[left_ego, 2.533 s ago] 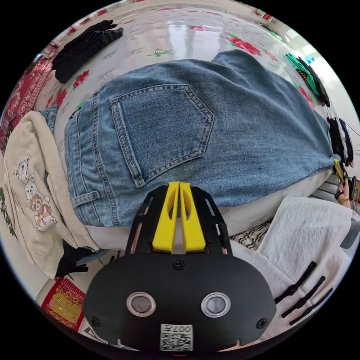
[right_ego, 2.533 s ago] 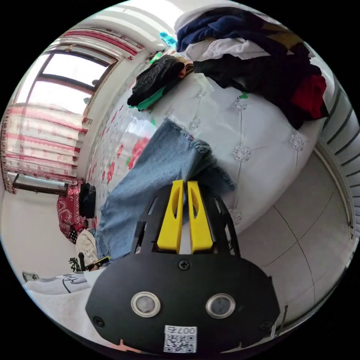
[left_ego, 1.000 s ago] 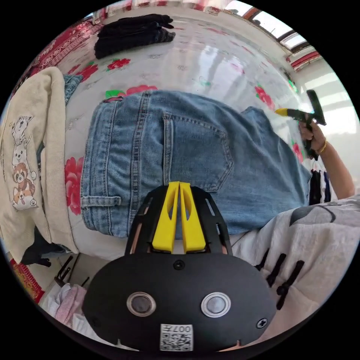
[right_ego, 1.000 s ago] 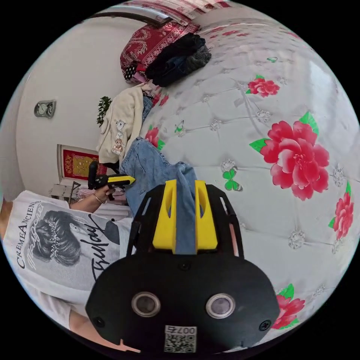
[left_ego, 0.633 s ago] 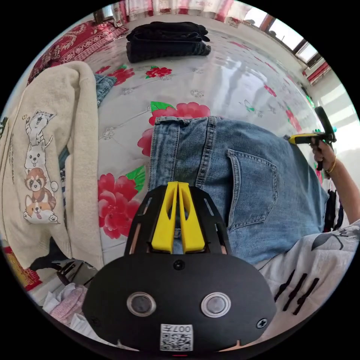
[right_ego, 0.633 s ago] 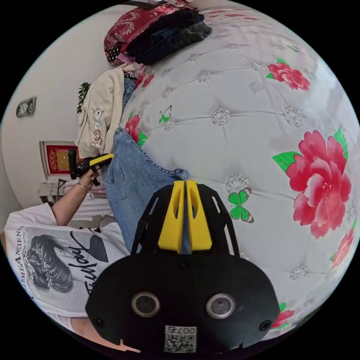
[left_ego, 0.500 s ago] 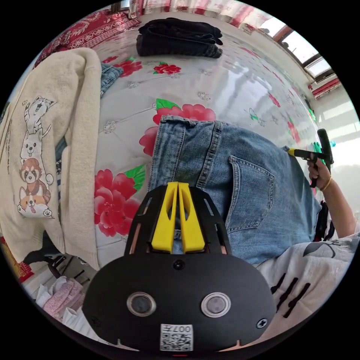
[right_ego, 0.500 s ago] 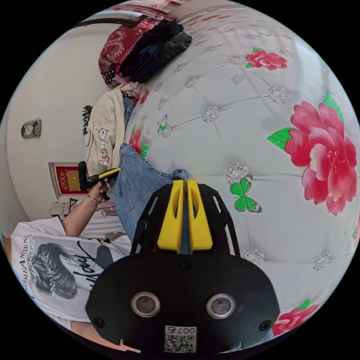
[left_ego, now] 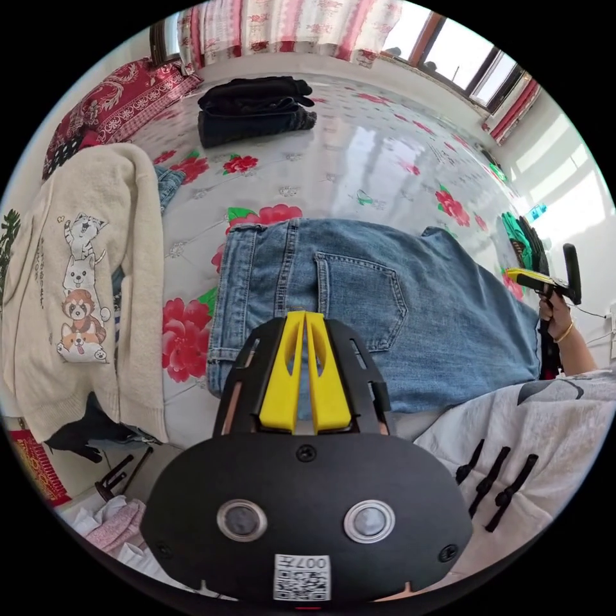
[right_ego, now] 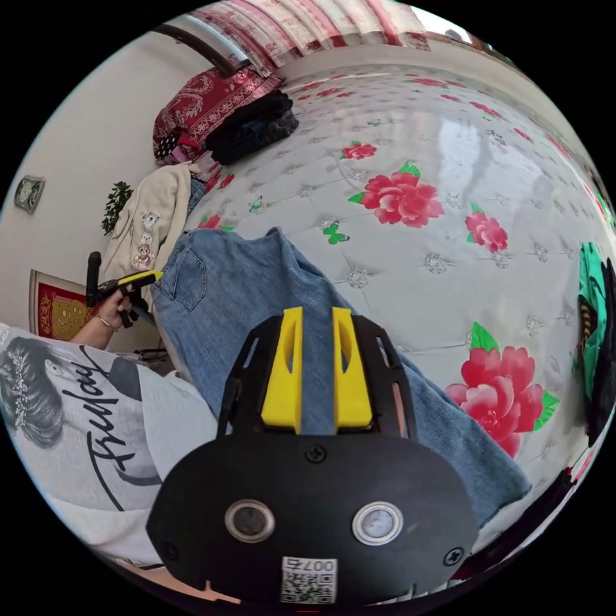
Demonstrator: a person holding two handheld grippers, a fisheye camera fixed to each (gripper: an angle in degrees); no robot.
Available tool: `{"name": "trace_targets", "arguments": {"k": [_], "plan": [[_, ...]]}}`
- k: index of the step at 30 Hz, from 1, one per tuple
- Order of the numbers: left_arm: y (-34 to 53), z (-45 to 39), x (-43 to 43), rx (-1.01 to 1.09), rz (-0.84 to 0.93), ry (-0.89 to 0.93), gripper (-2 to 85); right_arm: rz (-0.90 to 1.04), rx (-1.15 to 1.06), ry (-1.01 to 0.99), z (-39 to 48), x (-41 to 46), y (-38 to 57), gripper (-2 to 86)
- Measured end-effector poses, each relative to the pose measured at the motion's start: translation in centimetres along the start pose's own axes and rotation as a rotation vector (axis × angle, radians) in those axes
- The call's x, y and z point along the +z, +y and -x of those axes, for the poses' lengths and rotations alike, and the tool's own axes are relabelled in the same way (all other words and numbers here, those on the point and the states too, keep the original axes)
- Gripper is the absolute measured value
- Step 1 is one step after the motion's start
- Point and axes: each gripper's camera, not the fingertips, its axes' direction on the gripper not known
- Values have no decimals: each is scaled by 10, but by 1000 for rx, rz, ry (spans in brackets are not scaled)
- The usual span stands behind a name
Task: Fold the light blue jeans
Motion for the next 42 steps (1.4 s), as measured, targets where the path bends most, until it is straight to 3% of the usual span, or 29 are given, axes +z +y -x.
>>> {"name": "trace_targets", "arguments": {"k": [5,7,10,17,22,29,35,37,38,40,42], "plan": [[10,-21,12,51,36,8,-10,99,-52,36,9,37,-35,17],[18,-28,47,113,151,-61,-10,178,-39,29,8,53,-40,9],[34,-37,58,234,42,-108,-10,215,34,183,0,64,-35,0],[22,-41,61,172,113,-82,-10,21,115,170,3,16,26,-2],[23,-55,64,221,112,-127,-10,-96,38,201,32,-9,98,5],[19,-69,69,236,142,-169,-10,23,188,199,-22,4,129,38],[15,-66,70,153,152,-150,-10,179,167,259,-37,31,167,10],[12,-68,72,142,169,-164,-10,155,214,265,-45,28,176,4],[11,-69,72,146,174,-171,-10,111,333,430,-53,21,188,2],[10,-74,74,160,189,-196,-10,3,441,571,-62,2,215,0],[10,-74,74,152,190,-203,-10,-95,432,484,-66,-20,248,0]]}}
